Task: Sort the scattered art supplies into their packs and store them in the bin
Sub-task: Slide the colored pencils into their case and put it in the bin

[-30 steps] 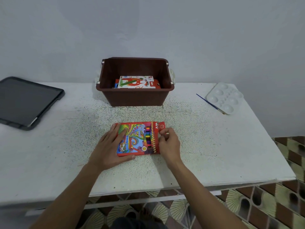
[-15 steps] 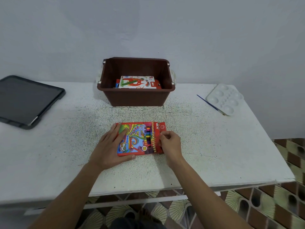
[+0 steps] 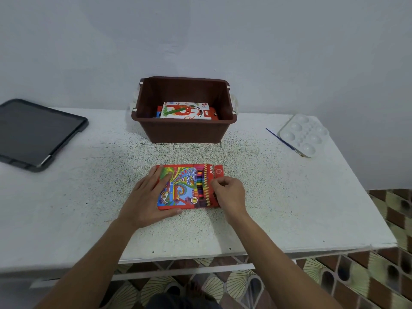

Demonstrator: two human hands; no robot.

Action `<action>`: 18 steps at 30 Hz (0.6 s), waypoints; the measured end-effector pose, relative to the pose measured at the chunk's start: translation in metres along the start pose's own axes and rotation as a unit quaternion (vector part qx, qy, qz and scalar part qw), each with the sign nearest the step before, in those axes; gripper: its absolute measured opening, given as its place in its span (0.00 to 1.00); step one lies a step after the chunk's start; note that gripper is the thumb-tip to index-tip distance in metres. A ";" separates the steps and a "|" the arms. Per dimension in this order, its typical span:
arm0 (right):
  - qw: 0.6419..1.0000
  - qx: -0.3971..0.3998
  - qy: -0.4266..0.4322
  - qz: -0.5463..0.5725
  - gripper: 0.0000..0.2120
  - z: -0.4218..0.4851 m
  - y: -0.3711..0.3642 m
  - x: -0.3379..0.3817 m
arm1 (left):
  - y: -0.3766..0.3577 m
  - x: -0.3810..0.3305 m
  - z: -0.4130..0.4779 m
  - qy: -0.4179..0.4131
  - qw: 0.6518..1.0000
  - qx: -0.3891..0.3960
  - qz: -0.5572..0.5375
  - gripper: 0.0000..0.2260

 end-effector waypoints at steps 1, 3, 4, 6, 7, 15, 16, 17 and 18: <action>1.000 -0.001 0.013 -0.020 0.09 0.001 0.000 0.001 | 0.000 0.000 0.000 -0.001 1.000 -0.001 -0.001 0.51; 0.998 -0.003 0.028 -0.060 0.06 0.003 0.000 0.003 | 0.000 0.000 0.000 -0.002 1.000 -0.002 -0.001 0.50; 0.997 -0.003 0.032 -0.075 0.05 0.004 0.000 0.004 | 0.000 0.000 0.000 -0.001 1.000 -0.002 -0.001 0.50; 0.996 0.002 0.034 -0.088 0.03 0.005 -0.001 0.004 | 0.000 0.001 0.000 -0.001 1.000 -0.002 0.002 0.50; 0.996 0.004 0.033 -0.089 0.03 0.006 -0.002 0.004 | 0.000 0.001 0.000 -0.003 1.000 -0.002 0.003 0.50; 0.997 0.016 0.023 -0.079 0.05 0.011 -0.001 0.001 | -0.001 0.002 0.000 -0.001 1.000 -0.001 0.002 0.50; 0.996 0.011 0.034 -0.085 0.05 0.010 0.000 0.001 | -0.001 0.001 0.000 -0.002 1.000 -0.002 0.001 0.50; 0.994 0.005 0.055 -0.097 0.05 0.010 -0.001 0.001 | -0.001 0.001 0.000 -0.002 1.000 -0.003 0.000 0.50; 0.990 0.000 0.079 -0.114 0.05 0.008 -0.001 0.000 | -0.001 0.001 0.000 -0.002 1.000 -0.004 0.000 0.50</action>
Point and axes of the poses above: each hand's wrist, its own z-axis towards the middle knuckle, its own y-axis out of the back of the hand, x = y × z, the point moved 3 cm from there along z, towards the middle knuckle, and after that the axes turned 2 degrees about -z, right-handed, at the moved point
